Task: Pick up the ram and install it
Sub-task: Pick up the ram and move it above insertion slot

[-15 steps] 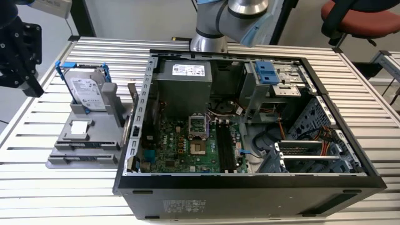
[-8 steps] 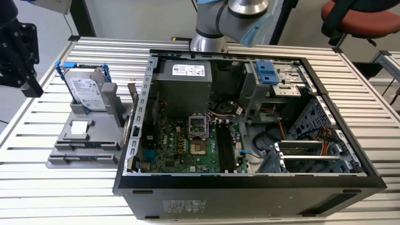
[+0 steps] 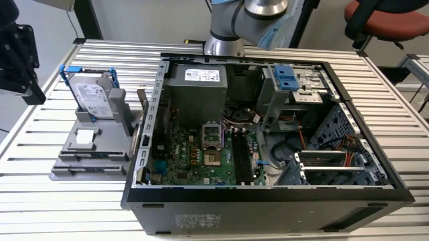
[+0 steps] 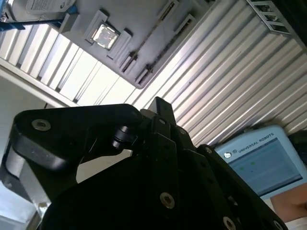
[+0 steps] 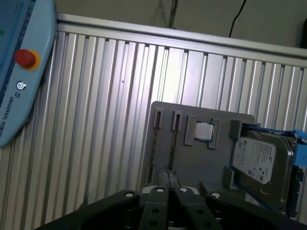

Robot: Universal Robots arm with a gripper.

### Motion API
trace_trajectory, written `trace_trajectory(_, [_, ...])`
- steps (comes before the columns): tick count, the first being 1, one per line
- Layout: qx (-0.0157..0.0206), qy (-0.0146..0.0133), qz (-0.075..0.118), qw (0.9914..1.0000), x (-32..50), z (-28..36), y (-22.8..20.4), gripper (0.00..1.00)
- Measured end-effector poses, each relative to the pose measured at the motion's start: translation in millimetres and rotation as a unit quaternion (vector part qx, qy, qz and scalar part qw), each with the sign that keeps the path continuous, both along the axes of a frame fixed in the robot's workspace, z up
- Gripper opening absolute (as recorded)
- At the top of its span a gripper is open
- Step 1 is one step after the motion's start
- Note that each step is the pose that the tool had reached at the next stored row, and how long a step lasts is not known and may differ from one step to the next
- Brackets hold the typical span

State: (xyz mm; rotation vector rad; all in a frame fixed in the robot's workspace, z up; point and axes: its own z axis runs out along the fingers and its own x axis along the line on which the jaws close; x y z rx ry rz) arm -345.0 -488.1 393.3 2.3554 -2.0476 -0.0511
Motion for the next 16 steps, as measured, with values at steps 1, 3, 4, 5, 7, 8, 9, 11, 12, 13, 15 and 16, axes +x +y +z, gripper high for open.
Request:
trace_trajectory(1, [0.0000,0.0000,0.003,1.00000,0.0,0.0,0.0,0.00])
trace_trajectory(3, [0.0000,0.0000,0.010,0.99995,0.0,0.0,0.0,0.00])
trace_trajectory(4, [0.0000,0.0000,0.013,0.99991,0.0,0.0,0.0,0.00])
trace_trajectory(5, [0.0000,0.0000,0.017,0.99986,0.0,0.0,0.0,0.00])
trace_trajectory(7, [0.0000,0.0000,0.023,0.99973,0.0,0.0,0.0,0.00])
trace_trajectory(8, [0.0000,0.0000,0.027,0.99964,0.0,0.0,0.0,0.00])
trace_trajectory(9, [0.0000,0.0000,0.030,0.99955,0.0,0.0,0.0,0.00])
trace_trajectory(11, [0.0000,0.0000,0.037,0.99933,0.0,0.0,0.0,1.00])
trace_trajectory(12, [0.0000,0.0000,0.040,0.99920,0.0,0.0,0.0,1.00])
trace_trajectory(13, [0.0000,0.0000,0.043,0.99906,0.0,0.0,0.0,1.00])
trace_trajectory(15, [0.0000,0.0000,0.050,0.99875,0.0,0.0,0.0,1.00])
trace_trajectory(16, [0.0000,0.0000,0.053,0.99857,0.0,0.0,0.0,1.00])
